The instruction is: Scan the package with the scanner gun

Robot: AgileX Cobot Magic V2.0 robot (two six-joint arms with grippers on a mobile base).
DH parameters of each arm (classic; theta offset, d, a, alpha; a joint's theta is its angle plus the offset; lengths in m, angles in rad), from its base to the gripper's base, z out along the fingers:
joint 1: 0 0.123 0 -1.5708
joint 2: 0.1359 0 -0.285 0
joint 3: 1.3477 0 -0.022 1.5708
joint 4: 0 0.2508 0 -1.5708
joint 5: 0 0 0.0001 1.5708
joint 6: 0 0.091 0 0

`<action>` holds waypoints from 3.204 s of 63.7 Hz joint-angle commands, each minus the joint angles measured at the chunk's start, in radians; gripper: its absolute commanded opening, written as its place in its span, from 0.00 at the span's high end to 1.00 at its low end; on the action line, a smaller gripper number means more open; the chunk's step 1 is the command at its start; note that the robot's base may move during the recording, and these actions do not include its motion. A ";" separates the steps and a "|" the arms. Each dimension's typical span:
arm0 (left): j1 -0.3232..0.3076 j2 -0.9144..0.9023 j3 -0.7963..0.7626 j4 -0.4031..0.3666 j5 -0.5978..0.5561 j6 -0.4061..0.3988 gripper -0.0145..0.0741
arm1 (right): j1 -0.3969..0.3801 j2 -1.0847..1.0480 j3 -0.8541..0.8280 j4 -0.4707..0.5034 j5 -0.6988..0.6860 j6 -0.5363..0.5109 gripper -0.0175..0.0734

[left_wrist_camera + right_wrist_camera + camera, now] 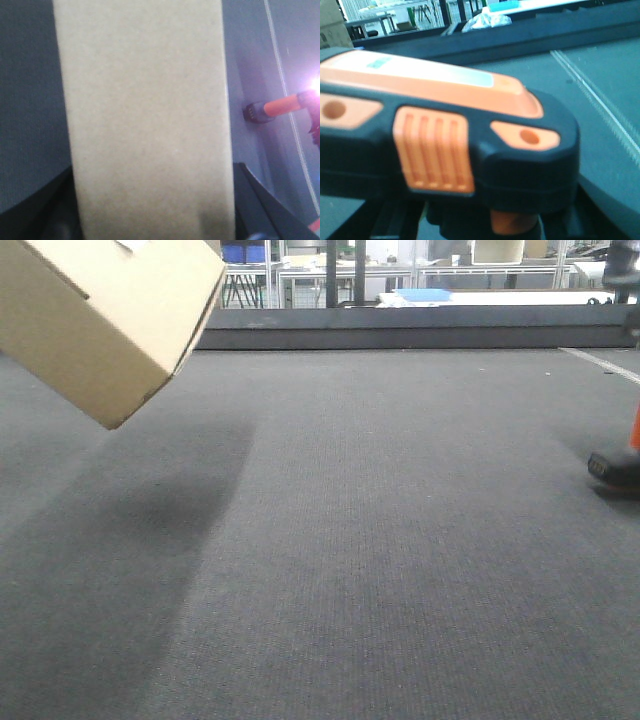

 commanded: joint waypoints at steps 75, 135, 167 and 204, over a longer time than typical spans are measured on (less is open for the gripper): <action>-0.001 -0.011 -0.006 0.038 0.067 0.005 0.96 | 0.069 -0.203 -0.675 -0.616 0.869 -0.197 0.98; -0.001 -0.011 -0.006 0.038 0.067 0.005 0.96 | 0.099 -0.203 -0.675 -0.599 0.846 -0.197 0.98; -0.001 -0.011 -0.006 0.038 0.067 0.005 0.96 | 0.099 -0.203 -0.675 -0.599 0.846 -0.197 0.98; -0.001 -0.011 -0.006 0.036 0.069 0.005 0.96 | 0.099 -0.203 -0.675 -0.591 0.831 -0.197 0.98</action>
